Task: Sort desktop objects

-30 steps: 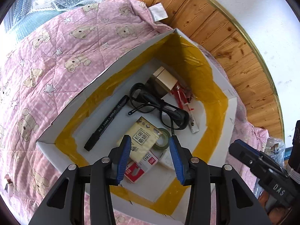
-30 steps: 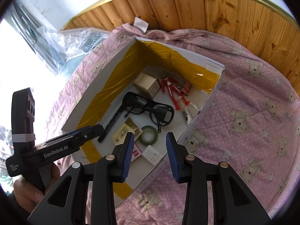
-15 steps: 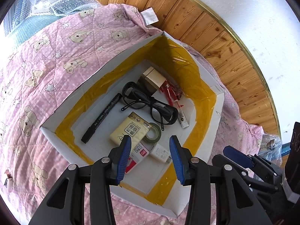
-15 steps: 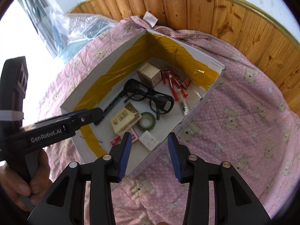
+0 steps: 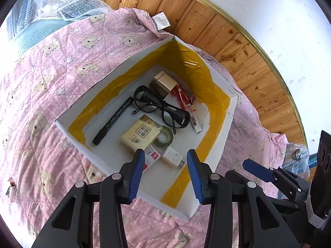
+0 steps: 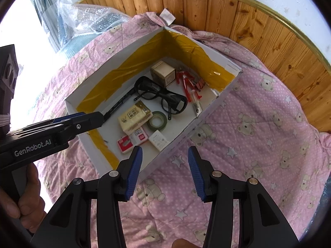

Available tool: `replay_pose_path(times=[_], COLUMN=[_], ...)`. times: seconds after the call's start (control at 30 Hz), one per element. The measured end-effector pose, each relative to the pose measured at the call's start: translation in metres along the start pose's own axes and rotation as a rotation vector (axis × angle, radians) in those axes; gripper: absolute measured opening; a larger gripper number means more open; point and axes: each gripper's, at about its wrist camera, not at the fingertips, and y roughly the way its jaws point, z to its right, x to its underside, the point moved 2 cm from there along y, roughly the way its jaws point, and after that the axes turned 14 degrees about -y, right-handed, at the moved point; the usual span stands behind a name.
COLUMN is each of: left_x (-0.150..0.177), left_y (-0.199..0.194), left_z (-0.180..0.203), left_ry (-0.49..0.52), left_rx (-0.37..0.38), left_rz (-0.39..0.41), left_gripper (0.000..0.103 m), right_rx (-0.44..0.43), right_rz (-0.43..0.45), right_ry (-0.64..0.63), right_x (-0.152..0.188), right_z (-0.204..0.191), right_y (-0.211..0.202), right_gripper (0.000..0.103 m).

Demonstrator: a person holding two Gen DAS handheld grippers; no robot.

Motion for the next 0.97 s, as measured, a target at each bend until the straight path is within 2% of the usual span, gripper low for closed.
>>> replay_pose_path(times=[0.67, 0.97], left_x=[0.03, 0.04], left_y=[-0.043, -0.06], left_z=[0.0, -0.001], left_ry=[-0.004, 0.006], left_rx=[0.018, 0.02], left_rz=[0.041, 0.062], left_gripper=[0.045, 0.045], right_rx=[-0.04, -0.012], right_rz=[0.038, 0.079], right_ry=[-0.059, -0.064], right_x=[0.008, 0.008], right_z=[-0.03, -0.037], right_y=[-0.029, -0.047], right_gripper=[0.049, 0.049])
